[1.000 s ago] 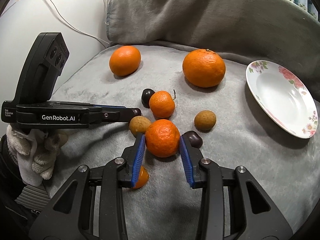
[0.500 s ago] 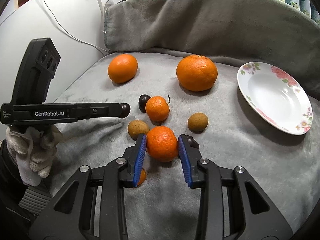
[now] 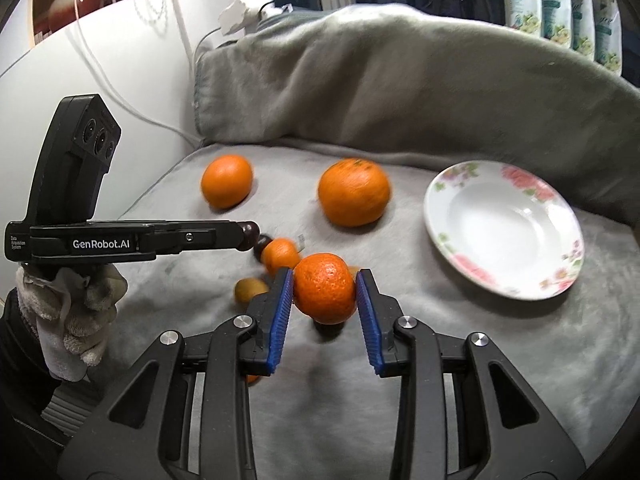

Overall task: Organize fruits
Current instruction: 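Grasp a dark purple plum with the left gripper while the right gripper grasps a small mandarin, then carry the plum and mandarin onto the white plate while both grippers open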

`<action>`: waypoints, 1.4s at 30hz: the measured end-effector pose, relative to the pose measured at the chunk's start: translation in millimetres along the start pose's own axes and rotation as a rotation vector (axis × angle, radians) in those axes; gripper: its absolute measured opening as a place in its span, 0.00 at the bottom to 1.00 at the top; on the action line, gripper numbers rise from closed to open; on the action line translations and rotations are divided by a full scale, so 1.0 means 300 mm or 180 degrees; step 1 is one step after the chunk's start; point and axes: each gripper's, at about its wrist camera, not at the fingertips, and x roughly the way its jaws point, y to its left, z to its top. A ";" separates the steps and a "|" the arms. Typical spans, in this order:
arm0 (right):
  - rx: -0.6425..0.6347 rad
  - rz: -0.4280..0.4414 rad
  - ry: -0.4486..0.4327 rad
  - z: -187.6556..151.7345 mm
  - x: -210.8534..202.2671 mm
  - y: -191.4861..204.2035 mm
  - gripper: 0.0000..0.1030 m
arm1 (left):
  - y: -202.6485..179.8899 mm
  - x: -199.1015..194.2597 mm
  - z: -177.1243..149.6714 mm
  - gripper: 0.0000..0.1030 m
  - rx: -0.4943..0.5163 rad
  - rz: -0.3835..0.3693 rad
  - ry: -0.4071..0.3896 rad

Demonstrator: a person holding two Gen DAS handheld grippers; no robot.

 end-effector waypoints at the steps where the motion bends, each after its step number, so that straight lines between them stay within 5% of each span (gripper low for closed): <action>1: 0.0010 -0.0019 -0.0020 0.006 -0.008 -0.013 0.33 | -0.016 0.011 0.012 0.17 0.0034 -0.0017 0.0000; 20: 0.0375 -0.0648 -0.0134 0.075 -0.027 -0.417 0.33 | -0.272 0.308 0.175 0.17 0.0661 -0.0052 0.0256; 32: 0.0541 -0.0722 -0.0021 0.057 0.023 -0.558 0.34 | -0.329 0.411 0.178 0.18 0.0919 0.0119 0.0381; 33: 0.0555 -0.0714 -0.0028 0.058 0.024 -0.562 0.34 | -0.329 0.407 0.179 0.25 0.0923 0.0119 0.0377; 35: 0.0586 -0.0721 -0.0087 0.061 0.016 -0.564 0.41 | -0.329 0.396 0.181 0.42 0.0929 0.0128 0.0354; 37: 0.0615 -0.0765 -0.0167 0.064 -0.002 -0.562 0.79 | -0.334 0.380 0.179 0.55 0.0957 0.0137 0.0316; 42: 0.0736 -0.0789 -0.0357 0.078 -0.059 -0.564 0.84 | -0.334 0.346 0.164 0.65 0.1039 0.0163 0.0273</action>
